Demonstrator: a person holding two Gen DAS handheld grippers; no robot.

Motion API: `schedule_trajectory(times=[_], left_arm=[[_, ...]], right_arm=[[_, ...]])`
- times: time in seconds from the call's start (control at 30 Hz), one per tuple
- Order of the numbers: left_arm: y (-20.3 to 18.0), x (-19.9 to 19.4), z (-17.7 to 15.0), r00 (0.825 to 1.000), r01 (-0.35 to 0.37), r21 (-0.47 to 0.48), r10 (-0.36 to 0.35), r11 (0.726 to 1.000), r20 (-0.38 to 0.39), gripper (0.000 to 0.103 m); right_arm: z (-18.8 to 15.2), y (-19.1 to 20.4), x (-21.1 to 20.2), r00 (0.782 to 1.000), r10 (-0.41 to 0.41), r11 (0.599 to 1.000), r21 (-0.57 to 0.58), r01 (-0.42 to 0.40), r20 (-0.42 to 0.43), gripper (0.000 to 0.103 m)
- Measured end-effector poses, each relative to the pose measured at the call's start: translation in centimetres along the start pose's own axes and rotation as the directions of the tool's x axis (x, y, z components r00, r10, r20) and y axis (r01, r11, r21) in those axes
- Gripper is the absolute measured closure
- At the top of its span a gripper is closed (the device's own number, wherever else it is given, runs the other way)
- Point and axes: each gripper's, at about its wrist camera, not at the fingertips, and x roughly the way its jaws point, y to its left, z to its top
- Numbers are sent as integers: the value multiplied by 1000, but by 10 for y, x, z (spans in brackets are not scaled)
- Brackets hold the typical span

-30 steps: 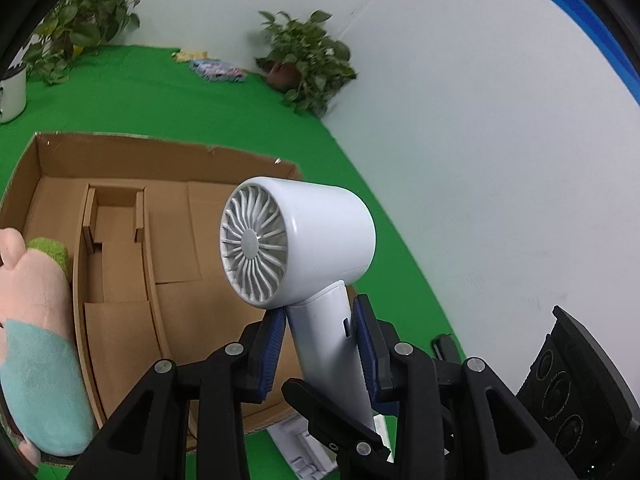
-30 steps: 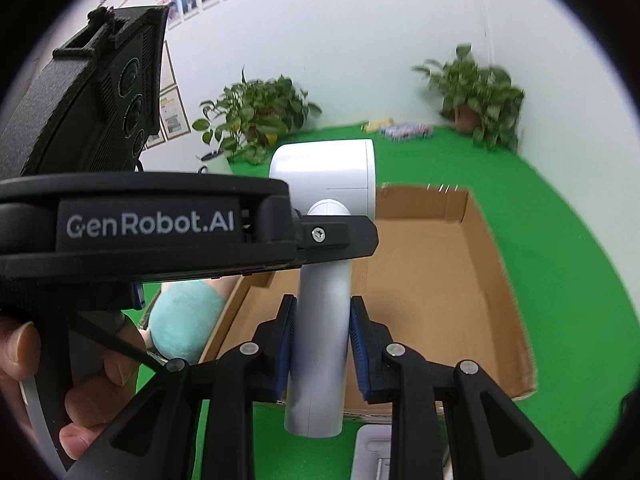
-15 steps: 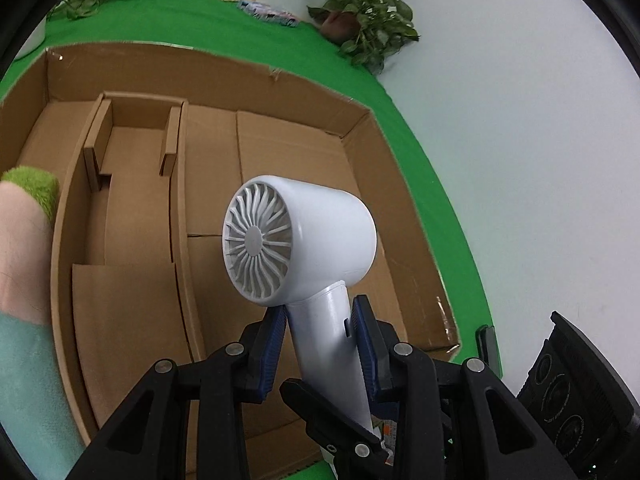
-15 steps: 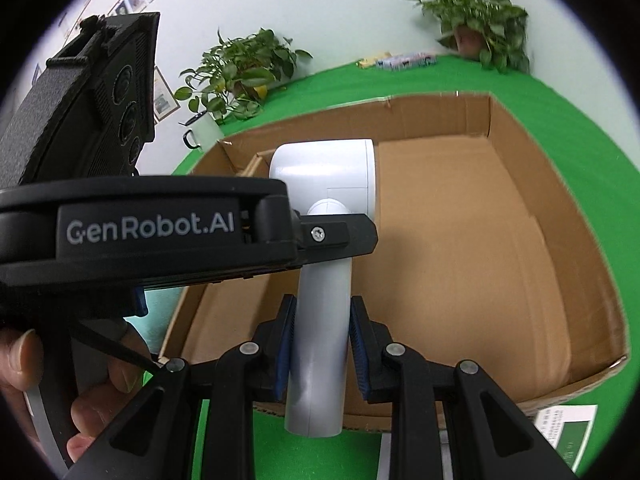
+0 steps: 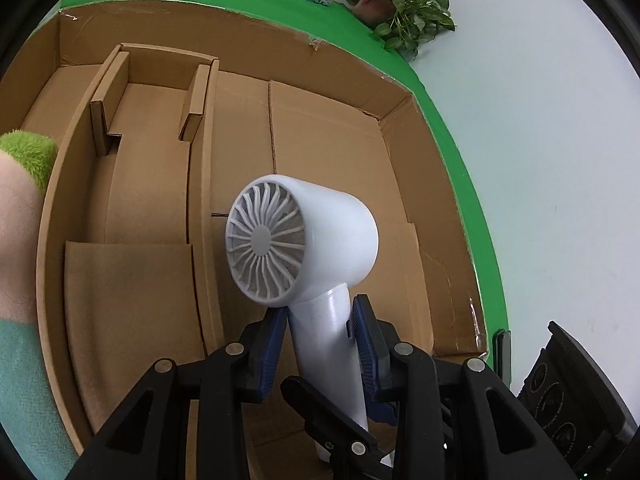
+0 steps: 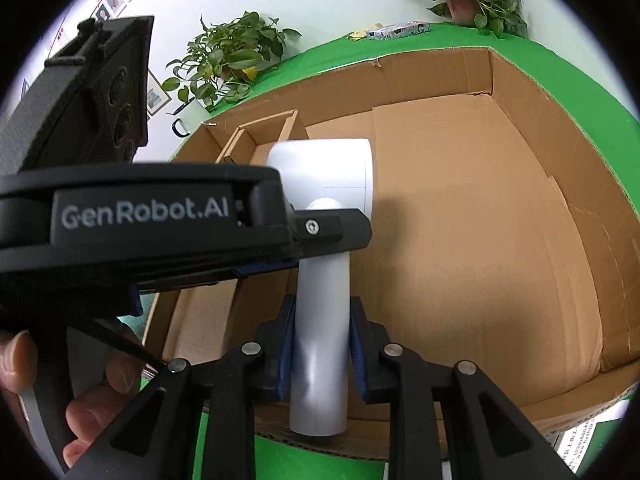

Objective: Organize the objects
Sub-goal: 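Lower the hair dryer into the box beside the tray and open the right gripper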

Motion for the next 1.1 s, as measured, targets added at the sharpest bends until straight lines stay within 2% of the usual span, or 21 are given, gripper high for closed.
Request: schedule_trajectory(times=[0.17,0.27,0.33,0.43,0.63,0.73,0.8,0.93,1.1], left_arm=[[0,0,0,1000,-2,-13,2,1000,-8,71],[1,-7,-2,1000,14,-22,-14,1000,-5,70],[2,-14,-3,1000,14,-15,-14,1000,12,65],[0,-32,-9,998,35,-5,-35,999,45,63],[3,-69,-23,991,23,13,-24,1000,132,62],[4,-74,-29,991,19,19,-21,1000,132,62],[6,-81,-34,990,4,14,-6,1000,140,62],[15,-94,-43,987,37,0,-37,999,158,62],[16,-105,-50,983,47,9,-48,999,176,62]], right_arm=[[-2,4,3,1000,-17,1000,-20,16,-21,80],[-2,6,5,999,-23,999,-31,21,-42,75],[-3,9,5,999,-13,999,-41,10,-53,73],[-4,10,1,998,33,999,-37,-35,-58,71],[3,5,5,997,18,999,-34,-21,-80,71],[11,5,19,993,18,999,-34,-22,-116,71],[11,6,27,990,32,999,-25,-36,-135,78],[7,13,26,993,2,999,-40,-7,-119,78],[7,11,25,992,16,999,-26,-19,-125,78]])
